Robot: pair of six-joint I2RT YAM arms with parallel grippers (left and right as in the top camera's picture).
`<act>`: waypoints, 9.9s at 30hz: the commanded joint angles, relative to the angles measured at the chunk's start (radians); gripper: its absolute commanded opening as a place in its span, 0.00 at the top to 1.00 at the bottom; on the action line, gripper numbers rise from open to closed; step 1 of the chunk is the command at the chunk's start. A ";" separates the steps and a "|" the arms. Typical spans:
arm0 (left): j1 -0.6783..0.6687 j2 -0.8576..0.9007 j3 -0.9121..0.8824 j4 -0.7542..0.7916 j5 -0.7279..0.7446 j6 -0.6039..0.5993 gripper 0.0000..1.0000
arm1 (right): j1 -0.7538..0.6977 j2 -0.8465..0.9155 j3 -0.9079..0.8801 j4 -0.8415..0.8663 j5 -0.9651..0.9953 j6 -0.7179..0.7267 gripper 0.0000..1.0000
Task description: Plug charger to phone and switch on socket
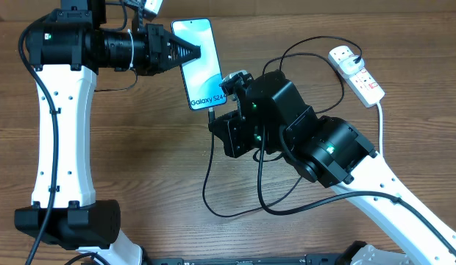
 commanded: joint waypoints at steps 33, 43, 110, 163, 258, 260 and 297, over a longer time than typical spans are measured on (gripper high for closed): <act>0.006 0.002 0.011 -0.040 0.101 0.155 0.96 | -0.005 -0.022 0.016 0.037 0.007 0.027 0.96; 0.006 0.002 0.011 -0.070 0.100 0.191 0.96 | -0.005 -0.022 0.016 0.053 0.006 0.030 0.96; -0.072 0.277 0.011 -0.246 -0.346 0.318 0.96 | -0.467 -0.008 0.013 -0.194 0.127 0.164 0.00; -0.193 0.650 0.011 0.049 -0.766 0.182 0.46 | -0.543 0.153 -0.008 -0.235 0.119 0.161 0.00; -0.113 0.170 0.339 -0.172 -0.932 0.108 0.00 | -1.070 0.972 0.483 -0.063 0.252 0.025 0.00; -0.113 0.170 0.339 -0.172 -0.932 0.108 0.00 | -1.069 0.972 0.482 -0.065 0.253 0.025 0.00; -0.114 0.170 0.339 -0.172 -0.932 0.108 0.00 | -1.068 0.974 0.406 -0.028 0.196 0.018 0.00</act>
